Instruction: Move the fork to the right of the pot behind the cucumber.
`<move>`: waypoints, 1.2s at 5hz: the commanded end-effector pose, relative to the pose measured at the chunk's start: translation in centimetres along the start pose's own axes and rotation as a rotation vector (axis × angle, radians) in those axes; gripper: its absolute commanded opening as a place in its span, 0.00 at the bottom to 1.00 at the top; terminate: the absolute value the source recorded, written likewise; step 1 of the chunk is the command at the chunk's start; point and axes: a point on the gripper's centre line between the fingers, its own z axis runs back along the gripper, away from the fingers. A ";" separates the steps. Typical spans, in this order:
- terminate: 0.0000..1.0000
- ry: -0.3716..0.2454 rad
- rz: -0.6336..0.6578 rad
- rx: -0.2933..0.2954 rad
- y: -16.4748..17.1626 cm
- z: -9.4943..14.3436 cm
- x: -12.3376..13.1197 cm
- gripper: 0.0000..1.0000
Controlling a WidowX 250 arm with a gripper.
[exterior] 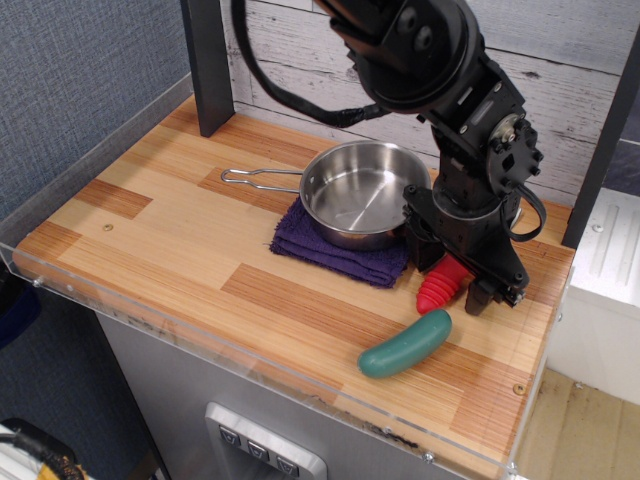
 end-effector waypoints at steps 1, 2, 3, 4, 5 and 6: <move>0.00 -0.086 0.001 -0.008 0.4 3.5 -0.1 1.00; 0.00 -0.141 0.010 -0.010 1.2 6.3 -0.1 1.00; 0.00 -0.202 0.021 -0.006 2.0 9.5 -0.5 1.00; 0.00 -0.242 0.022 0.004 2.6 12.2 -1.2 1.00; 0.00 -0.242 0.022 0.004 2.6 12.2 -1.2 1.00; 0.00 -0.242 0.022 0.004 2.6 12.2 -1.2 1.00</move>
